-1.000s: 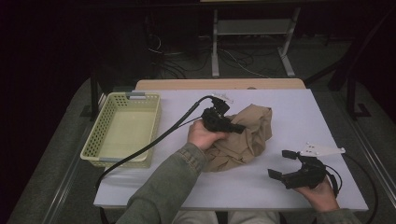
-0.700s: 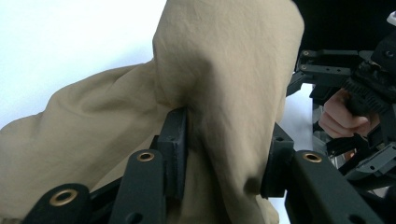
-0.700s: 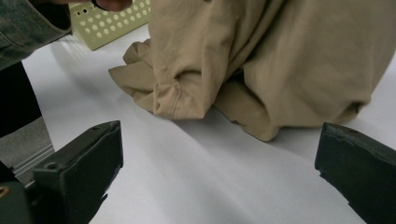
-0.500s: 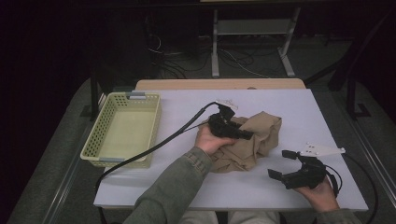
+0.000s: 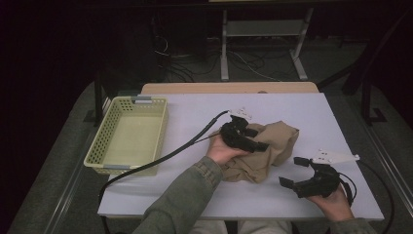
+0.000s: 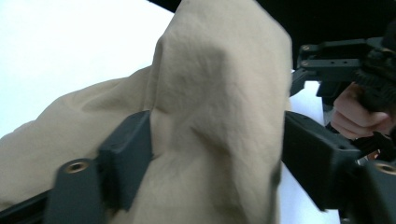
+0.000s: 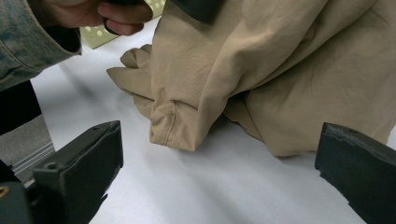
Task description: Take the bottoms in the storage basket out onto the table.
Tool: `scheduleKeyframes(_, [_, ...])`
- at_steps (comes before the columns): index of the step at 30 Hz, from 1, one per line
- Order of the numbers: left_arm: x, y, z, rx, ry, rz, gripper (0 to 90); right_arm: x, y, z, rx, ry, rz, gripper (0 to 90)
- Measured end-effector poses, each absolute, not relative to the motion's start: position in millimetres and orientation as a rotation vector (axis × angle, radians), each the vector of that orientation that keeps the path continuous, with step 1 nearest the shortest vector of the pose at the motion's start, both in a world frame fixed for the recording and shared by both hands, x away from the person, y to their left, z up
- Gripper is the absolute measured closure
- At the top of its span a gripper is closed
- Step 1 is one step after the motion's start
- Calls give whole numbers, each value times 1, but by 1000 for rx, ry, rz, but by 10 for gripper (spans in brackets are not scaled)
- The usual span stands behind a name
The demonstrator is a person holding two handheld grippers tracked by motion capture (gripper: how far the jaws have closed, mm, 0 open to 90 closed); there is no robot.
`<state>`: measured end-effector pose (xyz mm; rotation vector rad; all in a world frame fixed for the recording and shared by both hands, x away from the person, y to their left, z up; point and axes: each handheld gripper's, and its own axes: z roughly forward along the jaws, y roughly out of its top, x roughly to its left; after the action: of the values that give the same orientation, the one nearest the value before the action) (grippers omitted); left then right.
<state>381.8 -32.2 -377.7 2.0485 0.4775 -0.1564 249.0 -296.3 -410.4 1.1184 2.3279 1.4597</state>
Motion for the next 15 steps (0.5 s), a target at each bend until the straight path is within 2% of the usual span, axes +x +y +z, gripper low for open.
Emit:
scheduleKeyframes(8, [377, -27, -367, 2063, 485, -117, 101, 249, -296, -411, 1121, 2327, 1457, 7])
scheduleKeyframes(12, [377, -23, -363, 2107, 504, -106, 4, 249, -296, -411, 1120, 2329, 1457, 7])
scheduleKeyframes(15, [375, -20, -360, 2132, 494, -95, 0, 249, -295, -411, 1121, 2330, 1455, 7])
